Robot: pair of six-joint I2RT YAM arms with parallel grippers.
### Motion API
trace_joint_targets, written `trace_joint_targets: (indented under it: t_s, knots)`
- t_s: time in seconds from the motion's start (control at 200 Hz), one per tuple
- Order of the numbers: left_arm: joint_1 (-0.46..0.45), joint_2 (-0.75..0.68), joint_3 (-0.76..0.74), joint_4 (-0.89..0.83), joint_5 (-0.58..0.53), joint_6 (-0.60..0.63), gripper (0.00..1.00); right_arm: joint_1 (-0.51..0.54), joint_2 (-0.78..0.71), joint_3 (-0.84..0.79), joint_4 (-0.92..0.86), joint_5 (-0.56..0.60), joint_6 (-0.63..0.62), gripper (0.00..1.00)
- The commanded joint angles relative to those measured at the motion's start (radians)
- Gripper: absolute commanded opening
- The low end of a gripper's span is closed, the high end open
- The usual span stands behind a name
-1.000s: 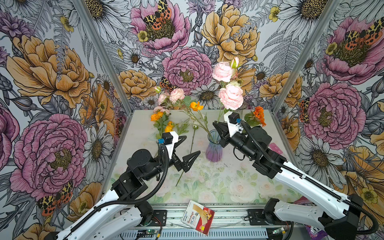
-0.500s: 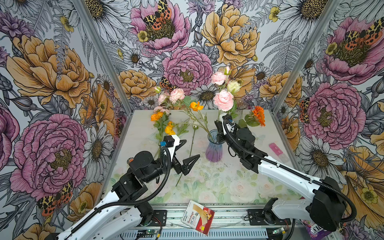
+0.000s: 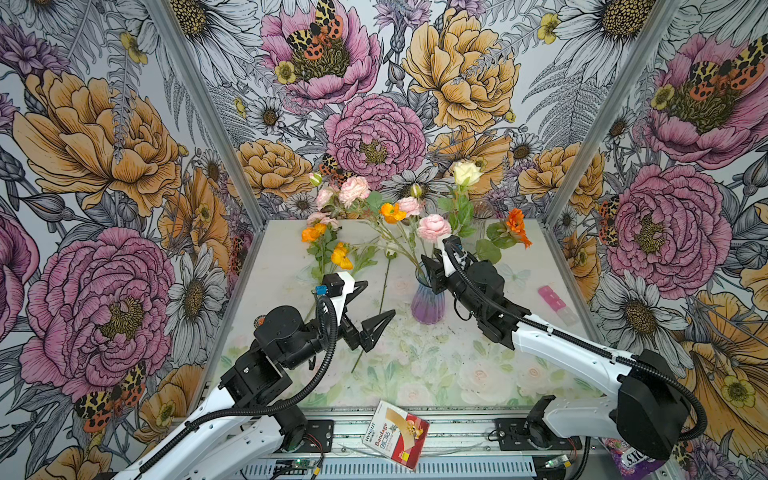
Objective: Arrange the flowers into the vase
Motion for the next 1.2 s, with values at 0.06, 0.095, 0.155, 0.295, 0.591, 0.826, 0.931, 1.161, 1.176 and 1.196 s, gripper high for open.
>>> trace_joint_targets:
  t_s: [0.06,0.095,0.155,0.295,0.591,0.826,0.931,1.161,1.176,1.196]
  knots:
    - [0.008,0.000,-0.024,0.024,-0.004,0.010,0.99,-0.002,-0.055,0.001,-0.072,-0.030,0.045,0.61]
    - [0.008,0.000,-0.023,0.024,-0.005,0.009,0.99,-0.002,-0.066,-0.002,-0.084,-0.033,0.055,0.67]
    - [0.008,0.000,-0.024,0.025,-0.004,0.008,0.99,0.003,-0.091,-0.010,-0.105,-0.034,0.071,0.72]
    - [0.008,0.003,-0.031,0.039,-0.001,0.009,0.99,0.028,-0.172,-0.035,-0.143,-0.021,0.089,0.82]
    - [0.009,0.066,-0.012,0.038,-0.014,0.011,0.99,0.074,-0.315,-0.045,-0.338,-0.037,0.126,0.91]
    - [0.010,0.081,0.002,-0.004,-0.010,0.022,0.99,0.096,-0.395,-0.180,-0.365,0.031,0.133,0.96]
    - [0.010,0.098,0.004,-0.009,-0.002,0.019,0.99,0.096,-0.361,-0.218,-0.305,0.022,0.091,0.97]
    - [0.009,0.113,0.002,-0.012,0.015,0.003,0.98,0.095,-0.262,-0.310,-0.051,0.111,0.013,1.00]
    - [0.009,0.113,0.003,-0.013,0.015,0.003,0.98,0.095,-0.251,-0.310,-0.042,0.115,0.009,0.99]
    - [0.009,0.113,0.003,-0.014,0.016,0.004,0.98,0.096,-0.235,-0.309,-0.031,0.123,0.003,1.00]
